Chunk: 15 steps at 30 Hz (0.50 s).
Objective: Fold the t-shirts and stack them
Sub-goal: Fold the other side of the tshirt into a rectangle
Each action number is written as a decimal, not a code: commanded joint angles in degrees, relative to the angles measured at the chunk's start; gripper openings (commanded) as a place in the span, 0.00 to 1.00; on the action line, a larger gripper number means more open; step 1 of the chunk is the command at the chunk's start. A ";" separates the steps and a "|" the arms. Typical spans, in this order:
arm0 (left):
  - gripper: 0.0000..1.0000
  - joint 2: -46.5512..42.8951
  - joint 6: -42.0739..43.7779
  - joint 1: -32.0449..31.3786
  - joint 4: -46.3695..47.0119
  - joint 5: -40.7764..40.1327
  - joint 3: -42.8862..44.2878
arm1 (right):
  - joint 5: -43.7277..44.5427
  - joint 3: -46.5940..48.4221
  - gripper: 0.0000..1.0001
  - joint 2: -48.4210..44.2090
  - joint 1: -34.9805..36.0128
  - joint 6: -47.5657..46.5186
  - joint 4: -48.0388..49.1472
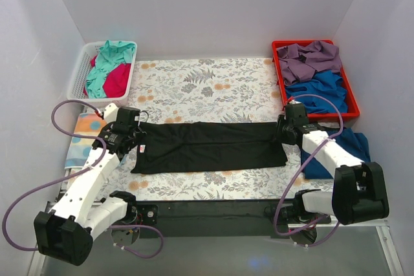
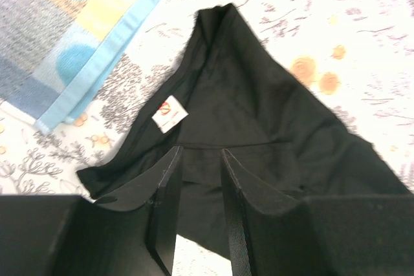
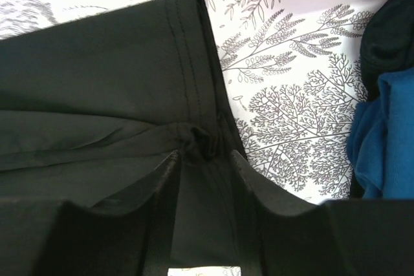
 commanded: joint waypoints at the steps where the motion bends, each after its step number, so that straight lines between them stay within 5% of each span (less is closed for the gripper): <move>1: 0.29 1.15 1.41 -0.20 4.83 3.85 1.24 | -1.15 2.20 0.41 -3.24 0.31 1.79 1.45; 15: 0.29 21.18 1.76 -0.56 16.62 8.96 4.84 | -4.49 13.10 0.36 11.24 0.58 -0.67 6.63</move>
